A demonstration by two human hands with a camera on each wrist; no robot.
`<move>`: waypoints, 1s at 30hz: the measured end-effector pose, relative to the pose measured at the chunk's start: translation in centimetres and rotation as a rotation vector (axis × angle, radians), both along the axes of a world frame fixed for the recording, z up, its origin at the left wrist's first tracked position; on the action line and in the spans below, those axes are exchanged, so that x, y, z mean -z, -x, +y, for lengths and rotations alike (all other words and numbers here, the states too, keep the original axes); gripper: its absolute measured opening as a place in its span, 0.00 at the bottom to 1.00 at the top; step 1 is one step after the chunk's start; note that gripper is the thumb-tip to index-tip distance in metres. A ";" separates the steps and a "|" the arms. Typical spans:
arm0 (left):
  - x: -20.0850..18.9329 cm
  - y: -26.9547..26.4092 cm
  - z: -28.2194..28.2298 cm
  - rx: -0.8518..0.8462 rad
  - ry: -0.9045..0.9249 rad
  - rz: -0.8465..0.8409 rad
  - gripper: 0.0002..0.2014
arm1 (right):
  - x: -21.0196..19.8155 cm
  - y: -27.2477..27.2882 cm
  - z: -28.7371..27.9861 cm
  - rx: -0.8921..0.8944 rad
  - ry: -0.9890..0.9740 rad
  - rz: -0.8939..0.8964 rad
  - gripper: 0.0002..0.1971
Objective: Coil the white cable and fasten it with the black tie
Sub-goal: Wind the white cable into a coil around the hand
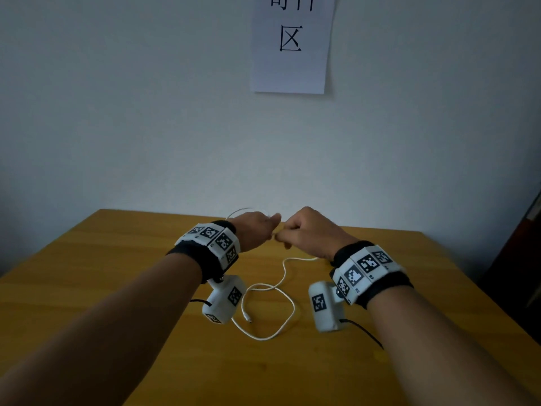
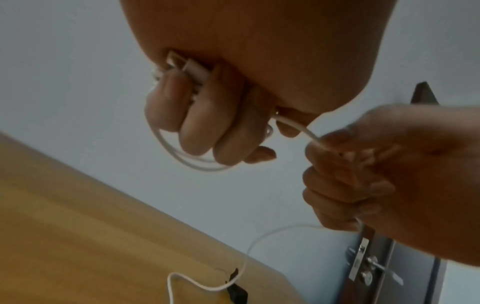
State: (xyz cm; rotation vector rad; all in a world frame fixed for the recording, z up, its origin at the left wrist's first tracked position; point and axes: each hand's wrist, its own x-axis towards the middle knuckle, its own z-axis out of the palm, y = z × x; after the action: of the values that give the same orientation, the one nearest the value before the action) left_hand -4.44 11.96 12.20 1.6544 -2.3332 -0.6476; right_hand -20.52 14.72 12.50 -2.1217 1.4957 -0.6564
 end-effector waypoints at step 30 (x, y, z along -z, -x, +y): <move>-1.4 1.3 -0.9 0.095 -0.193 1.407 0.15 | 2.7 -2.3 -1.0 -0.067 -0.107 -0.119 0.12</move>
State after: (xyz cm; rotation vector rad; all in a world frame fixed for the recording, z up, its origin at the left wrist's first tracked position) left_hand -5.78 11.03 13.61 0.6157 -1.2813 -1.4396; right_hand -18.22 13.74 9.84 -2.0071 1.3598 -0.6519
